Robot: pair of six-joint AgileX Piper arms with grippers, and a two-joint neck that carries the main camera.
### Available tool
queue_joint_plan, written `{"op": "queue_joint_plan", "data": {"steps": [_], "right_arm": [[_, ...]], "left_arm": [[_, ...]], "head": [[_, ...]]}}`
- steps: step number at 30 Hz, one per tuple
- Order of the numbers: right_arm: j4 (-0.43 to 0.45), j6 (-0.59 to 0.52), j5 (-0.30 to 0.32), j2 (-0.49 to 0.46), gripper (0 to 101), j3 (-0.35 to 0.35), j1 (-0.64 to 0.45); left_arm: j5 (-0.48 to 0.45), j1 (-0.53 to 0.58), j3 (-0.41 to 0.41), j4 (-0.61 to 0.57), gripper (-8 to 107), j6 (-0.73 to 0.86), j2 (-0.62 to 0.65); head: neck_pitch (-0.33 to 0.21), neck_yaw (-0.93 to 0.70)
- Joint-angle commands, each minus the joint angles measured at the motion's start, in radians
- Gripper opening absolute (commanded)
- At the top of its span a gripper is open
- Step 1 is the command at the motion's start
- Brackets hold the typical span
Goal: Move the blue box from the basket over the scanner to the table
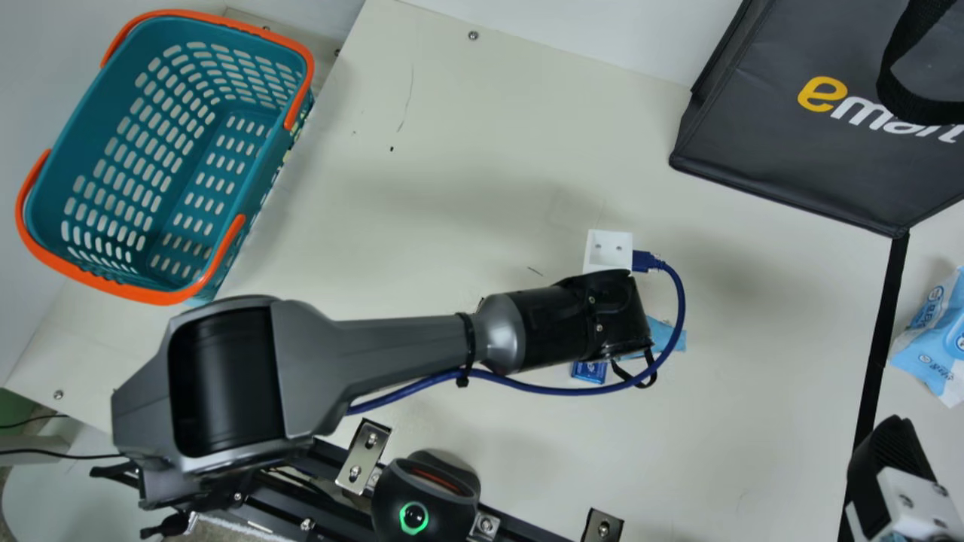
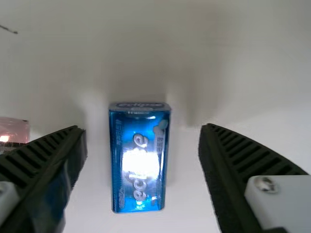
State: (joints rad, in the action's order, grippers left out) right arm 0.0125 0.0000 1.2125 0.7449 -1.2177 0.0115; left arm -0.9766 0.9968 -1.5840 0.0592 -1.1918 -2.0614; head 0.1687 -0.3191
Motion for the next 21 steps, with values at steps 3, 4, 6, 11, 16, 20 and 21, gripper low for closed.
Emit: {"op": "queue_joint_plan", "data": {"steps": [3,4,6,11,16,20,21], "right_arm": [[0.0,0.0,0.0,0.0,95,0.0,0.0],[0.0,0.0,0.0,0.0,95,0.0,0.0],[0.0,0.0,0.0,0.0,95,0.0,0.0],[0.0,0.0,0.0,0.0,95,0.0,0.0],[0.0,0.0,0.0,0.0,95,0.0,0.0],[0.0,0.0,0.0,0.0,95,0.0,0.0],[0.0,0.0,0.0,0.0,95,0.0,0.0]], "left_arm": [[0.057,-0.018,0.048,-0.052,89,0.049,0.065],[0.072,-0.024,0.064,-0.067,90,0.068,0.085],[0.102,-0.039,0.1,-0.099,90,0.114,0.128],[0.173,-0.087,0.208,-0.203,90,0.274,0.255],[0.215,-0.156,0.329,-0.308,90,0.459,0.396],[0.214,-0.229,0.417,-0.375,90,0.597,0.507],[0.211,-0.249,0.437,-0.39,90,0.629,0.535]], "head": [[-0.03,-0.002],[-0.03,-0.002],[-0.03,-0.002],[-0.03,-0.002],[-0.03,-0.002],[-0.03,-0.002],[-0.03,-0.002]]}}
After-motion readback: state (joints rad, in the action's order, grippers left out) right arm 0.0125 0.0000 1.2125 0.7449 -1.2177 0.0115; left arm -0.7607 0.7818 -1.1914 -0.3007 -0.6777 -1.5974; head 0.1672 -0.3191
